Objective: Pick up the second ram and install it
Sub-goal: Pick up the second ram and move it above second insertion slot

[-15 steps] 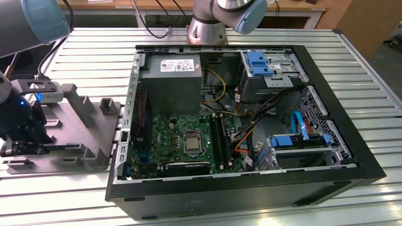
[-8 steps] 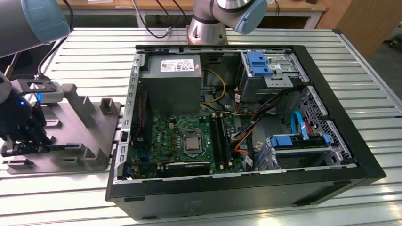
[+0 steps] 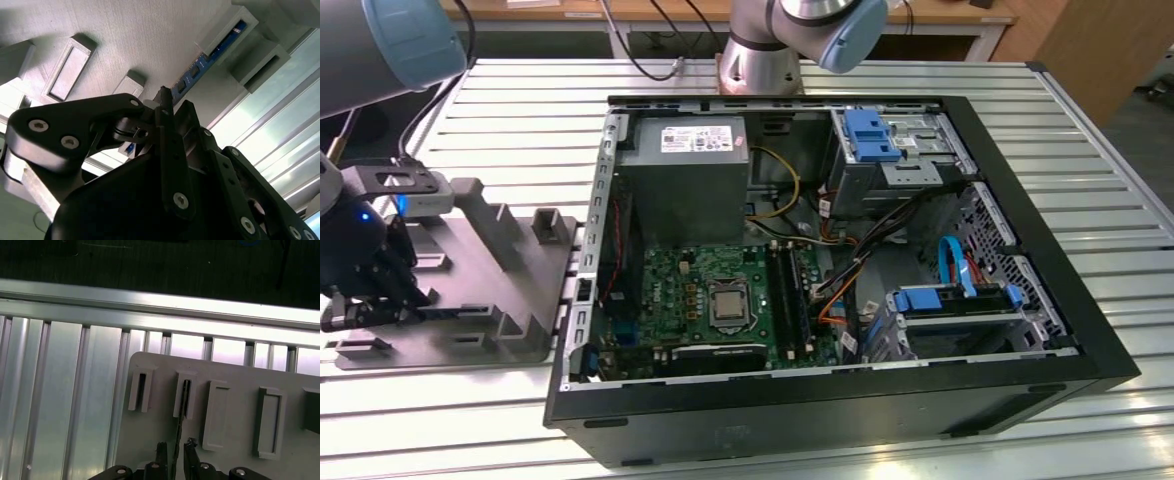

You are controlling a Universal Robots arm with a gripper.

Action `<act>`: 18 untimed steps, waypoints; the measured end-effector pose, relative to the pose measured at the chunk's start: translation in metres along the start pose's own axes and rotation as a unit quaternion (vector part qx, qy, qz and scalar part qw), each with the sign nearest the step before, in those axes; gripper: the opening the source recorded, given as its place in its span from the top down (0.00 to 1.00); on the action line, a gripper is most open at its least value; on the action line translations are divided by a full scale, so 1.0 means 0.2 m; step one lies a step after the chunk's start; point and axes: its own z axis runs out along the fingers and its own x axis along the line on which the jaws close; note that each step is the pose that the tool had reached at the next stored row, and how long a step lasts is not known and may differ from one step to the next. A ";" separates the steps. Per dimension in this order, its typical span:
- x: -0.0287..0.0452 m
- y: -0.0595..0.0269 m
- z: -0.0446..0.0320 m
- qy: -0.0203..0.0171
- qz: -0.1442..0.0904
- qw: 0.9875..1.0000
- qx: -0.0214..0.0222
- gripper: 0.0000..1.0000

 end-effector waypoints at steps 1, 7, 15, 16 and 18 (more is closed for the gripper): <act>0.000 0.000 0.000 0.000 0.000 1.000 0.000 0.73; 0.000 0.000 -0.002 0.000 0.000 1.000 0.000 0.81; 0.000 0.000 -0.003 0.000 0.005 1.000 0.000 0.81; 0.001 0.000 -0.003 0.000 0.006 1.000 0.000 0.81; 0.001 -0.001 -0.002 0.000 0.013 1.000 0.000 0.81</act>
